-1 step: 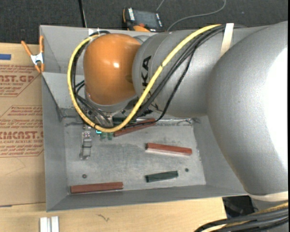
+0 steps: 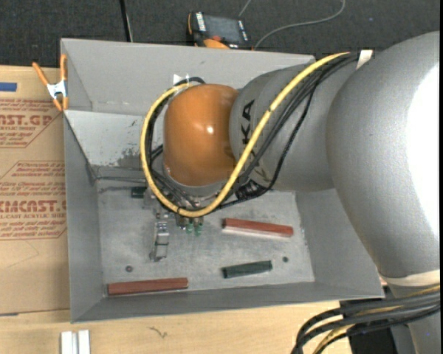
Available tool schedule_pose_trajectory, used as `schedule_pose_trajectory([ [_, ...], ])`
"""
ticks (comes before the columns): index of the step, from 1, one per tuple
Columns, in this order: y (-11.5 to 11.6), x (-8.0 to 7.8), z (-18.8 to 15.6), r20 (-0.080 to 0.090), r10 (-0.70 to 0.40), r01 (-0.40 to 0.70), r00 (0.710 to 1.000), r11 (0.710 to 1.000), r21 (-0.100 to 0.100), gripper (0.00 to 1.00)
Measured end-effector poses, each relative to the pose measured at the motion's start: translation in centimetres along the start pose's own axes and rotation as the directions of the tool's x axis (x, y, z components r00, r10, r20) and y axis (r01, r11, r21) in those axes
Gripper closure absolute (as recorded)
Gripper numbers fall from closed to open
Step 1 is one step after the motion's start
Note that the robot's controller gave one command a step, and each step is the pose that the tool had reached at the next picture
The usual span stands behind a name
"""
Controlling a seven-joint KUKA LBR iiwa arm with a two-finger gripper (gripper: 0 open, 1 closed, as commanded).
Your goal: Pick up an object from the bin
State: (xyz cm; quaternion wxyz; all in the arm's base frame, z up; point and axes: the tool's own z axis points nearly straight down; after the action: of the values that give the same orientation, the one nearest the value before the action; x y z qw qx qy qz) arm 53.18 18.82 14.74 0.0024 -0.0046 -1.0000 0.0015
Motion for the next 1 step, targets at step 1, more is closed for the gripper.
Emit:
schedule_pose_trajectory([
  [1,-5.35,-6.49,-2.56,0.011,0.13,-0.13,0.991,0.991,-0.004,0.0],
])
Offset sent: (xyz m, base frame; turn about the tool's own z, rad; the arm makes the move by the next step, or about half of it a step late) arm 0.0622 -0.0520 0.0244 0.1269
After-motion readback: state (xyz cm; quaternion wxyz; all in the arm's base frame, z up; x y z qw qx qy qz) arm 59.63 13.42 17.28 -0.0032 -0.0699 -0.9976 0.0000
